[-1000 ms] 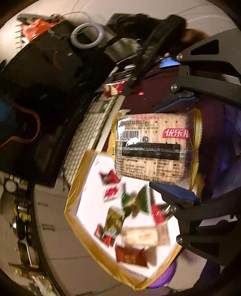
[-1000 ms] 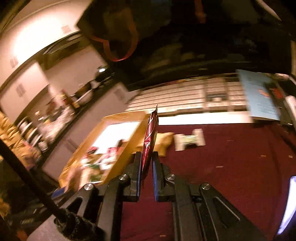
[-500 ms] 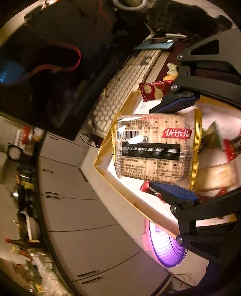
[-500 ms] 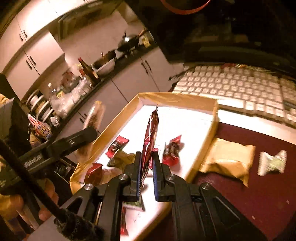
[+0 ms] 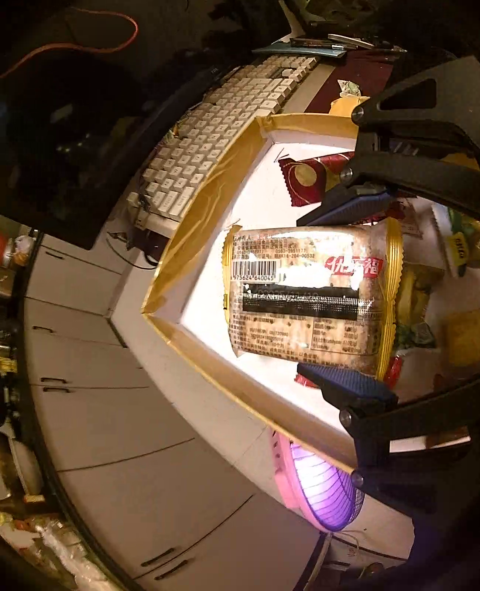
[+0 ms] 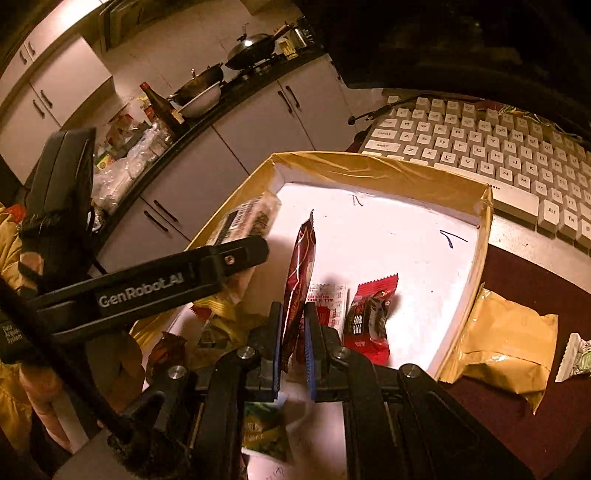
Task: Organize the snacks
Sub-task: 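Carry the cracker pack and red stick into the tray and open both tools, then grasp the green-white wrapped candy on the cloth with the right tool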
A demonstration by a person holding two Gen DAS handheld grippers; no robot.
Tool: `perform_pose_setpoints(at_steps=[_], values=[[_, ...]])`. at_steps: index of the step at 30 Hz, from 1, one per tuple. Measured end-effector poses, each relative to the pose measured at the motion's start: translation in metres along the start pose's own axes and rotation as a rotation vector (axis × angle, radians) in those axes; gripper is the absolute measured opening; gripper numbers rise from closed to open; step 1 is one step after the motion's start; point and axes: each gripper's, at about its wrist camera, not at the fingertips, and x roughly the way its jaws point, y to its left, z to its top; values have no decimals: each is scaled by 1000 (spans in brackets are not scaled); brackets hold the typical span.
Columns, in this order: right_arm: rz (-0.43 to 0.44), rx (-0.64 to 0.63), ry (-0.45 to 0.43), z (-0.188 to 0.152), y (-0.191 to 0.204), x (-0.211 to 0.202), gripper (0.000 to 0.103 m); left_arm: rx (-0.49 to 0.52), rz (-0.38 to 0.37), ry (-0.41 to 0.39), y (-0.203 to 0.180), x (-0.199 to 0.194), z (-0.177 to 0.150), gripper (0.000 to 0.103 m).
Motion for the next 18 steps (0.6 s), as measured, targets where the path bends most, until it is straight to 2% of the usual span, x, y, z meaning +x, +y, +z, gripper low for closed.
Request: perform_pose_setpoints(at_steps=[3, 10, 13, 14, 17, 18], values=[[17, 12, 4, -1, 0, 4, 9, -10, 19, 34, 4, 10, 1, 70], [35, 27, 0, -6, -4, 3, 12, -3, 6, 20, 6, 9, 0, 70], [62, 23, -21, -10, -3, -6, 26, -7, -10, -7, 5, 1, -3, 74], [67, 22, -34, -12, -2, -12, 34, -9, -12, -27, 5, -4, -5, 77], [104, 17, -83, -17, 1, -32, 47, -9, -21, -126, 1, -26, -13, 89], [129, 13, -109, -20, 1, -42, 54, 2, -15, -150, -1, -31, -18, 89]])
